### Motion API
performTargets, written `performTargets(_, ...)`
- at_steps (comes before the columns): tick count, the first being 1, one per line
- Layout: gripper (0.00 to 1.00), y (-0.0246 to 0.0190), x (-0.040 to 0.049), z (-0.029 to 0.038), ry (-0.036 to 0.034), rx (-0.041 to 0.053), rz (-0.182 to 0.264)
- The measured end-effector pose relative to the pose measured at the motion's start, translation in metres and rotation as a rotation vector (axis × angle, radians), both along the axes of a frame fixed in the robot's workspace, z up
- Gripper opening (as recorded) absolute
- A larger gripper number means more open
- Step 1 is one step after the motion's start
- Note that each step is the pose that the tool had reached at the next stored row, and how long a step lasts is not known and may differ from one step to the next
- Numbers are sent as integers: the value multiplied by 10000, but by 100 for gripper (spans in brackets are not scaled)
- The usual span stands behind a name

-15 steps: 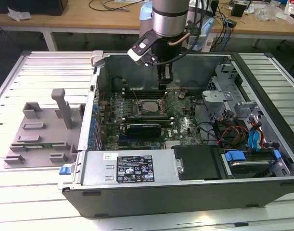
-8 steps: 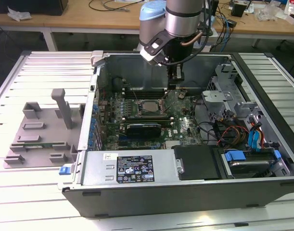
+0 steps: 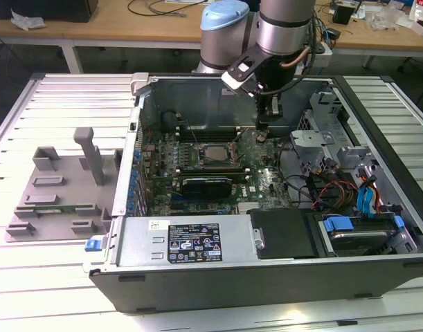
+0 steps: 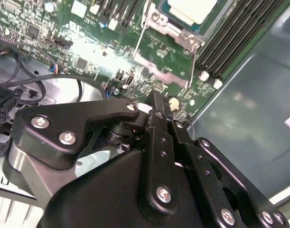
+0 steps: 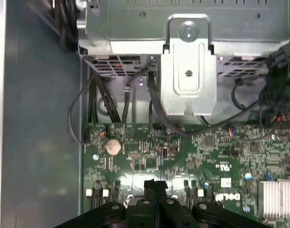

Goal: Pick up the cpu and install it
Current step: 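Close the cpu cover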

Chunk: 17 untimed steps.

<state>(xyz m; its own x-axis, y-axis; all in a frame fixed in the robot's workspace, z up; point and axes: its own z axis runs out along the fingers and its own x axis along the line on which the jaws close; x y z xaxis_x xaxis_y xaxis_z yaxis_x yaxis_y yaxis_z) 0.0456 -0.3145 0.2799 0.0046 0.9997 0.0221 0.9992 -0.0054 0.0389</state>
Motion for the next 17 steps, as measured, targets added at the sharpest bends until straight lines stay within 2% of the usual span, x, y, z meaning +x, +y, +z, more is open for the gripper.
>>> performTargets(3, 11, 0, 38, -93, 9, 0, -1)
performTargets(8, 11, 0, 53, -225, 74, -1, -1)
performTargets(12, 11, 0, 62, -359, 195, 0, -1)
performTargets(17, 11, 0, 42, -360, 200, 2, 1)
